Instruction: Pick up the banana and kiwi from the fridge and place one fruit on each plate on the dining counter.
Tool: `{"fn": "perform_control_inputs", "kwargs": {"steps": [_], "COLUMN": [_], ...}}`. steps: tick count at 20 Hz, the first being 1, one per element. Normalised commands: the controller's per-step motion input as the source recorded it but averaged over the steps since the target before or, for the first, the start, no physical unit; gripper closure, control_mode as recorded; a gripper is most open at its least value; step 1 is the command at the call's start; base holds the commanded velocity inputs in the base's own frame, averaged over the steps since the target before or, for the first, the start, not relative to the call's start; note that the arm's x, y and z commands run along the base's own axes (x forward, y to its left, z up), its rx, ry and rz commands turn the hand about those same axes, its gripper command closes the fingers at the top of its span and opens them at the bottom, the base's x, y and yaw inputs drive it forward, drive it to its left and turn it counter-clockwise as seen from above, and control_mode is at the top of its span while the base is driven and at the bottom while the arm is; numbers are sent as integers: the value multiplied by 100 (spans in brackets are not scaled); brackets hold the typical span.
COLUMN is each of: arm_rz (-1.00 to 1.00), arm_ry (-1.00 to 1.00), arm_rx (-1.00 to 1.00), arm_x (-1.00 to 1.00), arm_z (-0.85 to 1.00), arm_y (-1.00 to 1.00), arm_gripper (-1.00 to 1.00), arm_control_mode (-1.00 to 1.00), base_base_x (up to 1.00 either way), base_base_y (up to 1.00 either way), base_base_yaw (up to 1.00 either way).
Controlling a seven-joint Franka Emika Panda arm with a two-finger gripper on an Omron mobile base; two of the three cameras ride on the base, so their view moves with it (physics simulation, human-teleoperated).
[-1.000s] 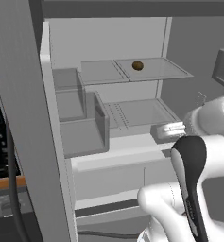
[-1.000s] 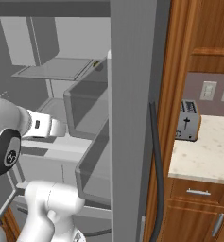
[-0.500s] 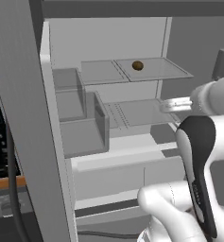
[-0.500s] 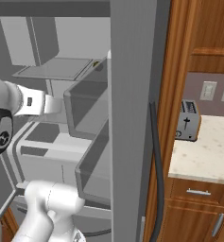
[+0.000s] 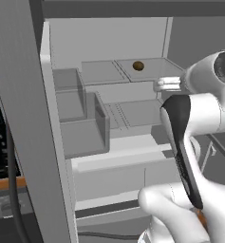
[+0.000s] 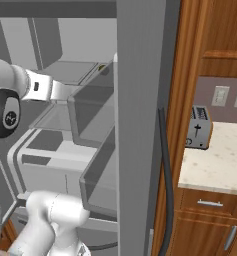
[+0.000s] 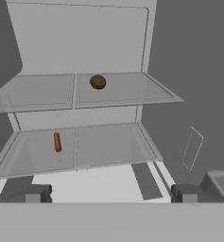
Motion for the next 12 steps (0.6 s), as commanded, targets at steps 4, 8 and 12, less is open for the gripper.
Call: {"fn": "perform_control_inputs", "kwargs": {"steps": [4, 8, 12], "arm_rz": [0, 0, 2], "arm_ry": [3, 10, 9], "arm_rx": [1, 5, 8], "arm_x": [90, 86, 88], "arm_z": [0, 0, 0], "arm_y": [-10, -28, -28], "arm_gripper": [-100, -100, -100], "arm_control_mode": [-100, -100, -100], "base_base_x": [0, 0, 0], "base_base_y": [0, 0, 0], "base_base_yaw": [0, 0, 0]}}
